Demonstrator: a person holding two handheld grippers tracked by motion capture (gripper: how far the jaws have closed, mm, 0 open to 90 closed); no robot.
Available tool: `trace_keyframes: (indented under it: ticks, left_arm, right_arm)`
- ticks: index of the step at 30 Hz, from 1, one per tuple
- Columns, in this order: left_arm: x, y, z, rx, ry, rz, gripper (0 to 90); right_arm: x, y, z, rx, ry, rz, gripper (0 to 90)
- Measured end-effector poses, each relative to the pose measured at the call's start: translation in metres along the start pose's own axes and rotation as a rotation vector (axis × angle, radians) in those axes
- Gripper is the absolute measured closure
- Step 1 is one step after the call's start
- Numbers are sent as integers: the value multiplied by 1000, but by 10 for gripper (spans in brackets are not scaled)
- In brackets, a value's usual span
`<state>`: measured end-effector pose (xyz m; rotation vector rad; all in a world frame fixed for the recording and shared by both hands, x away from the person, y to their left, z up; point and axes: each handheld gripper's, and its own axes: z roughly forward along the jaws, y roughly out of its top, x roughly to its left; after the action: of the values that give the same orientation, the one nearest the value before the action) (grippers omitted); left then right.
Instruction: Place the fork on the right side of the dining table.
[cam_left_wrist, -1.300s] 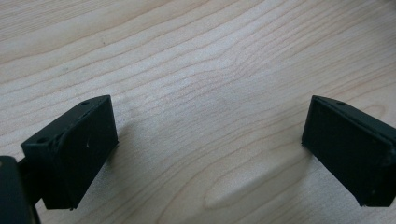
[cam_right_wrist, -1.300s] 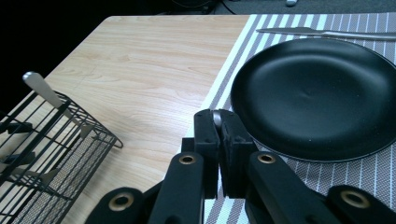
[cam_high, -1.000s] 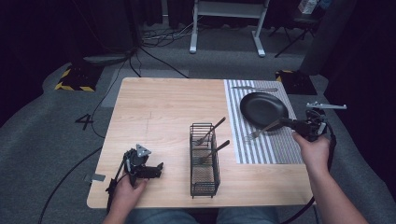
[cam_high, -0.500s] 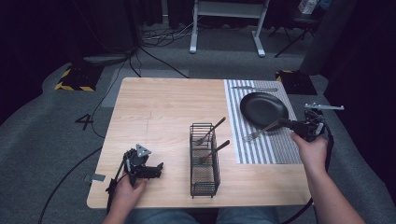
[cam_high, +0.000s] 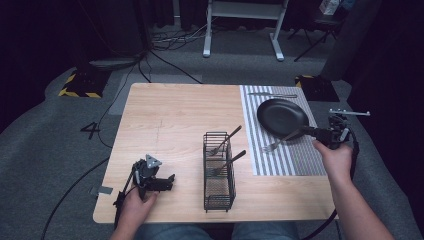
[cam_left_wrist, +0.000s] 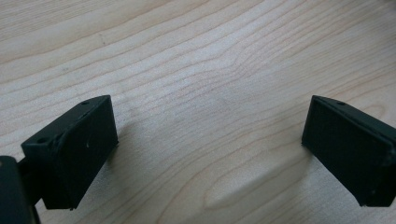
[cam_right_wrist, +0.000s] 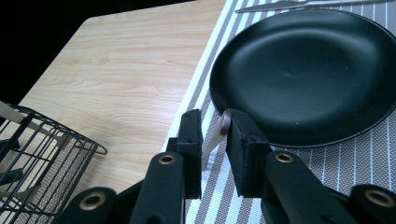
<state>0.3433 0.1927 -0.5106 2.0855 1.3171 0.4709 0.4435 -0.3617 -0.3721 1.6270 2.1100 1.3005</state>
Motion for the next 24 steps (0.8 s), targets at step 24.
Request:
trace_keyframes:
  ticks: [24]
  left_arm:
    - [0,0,0,-1,-1,1,35]
  right_arm:
    - [-20,8,11,57,-48,14,665]
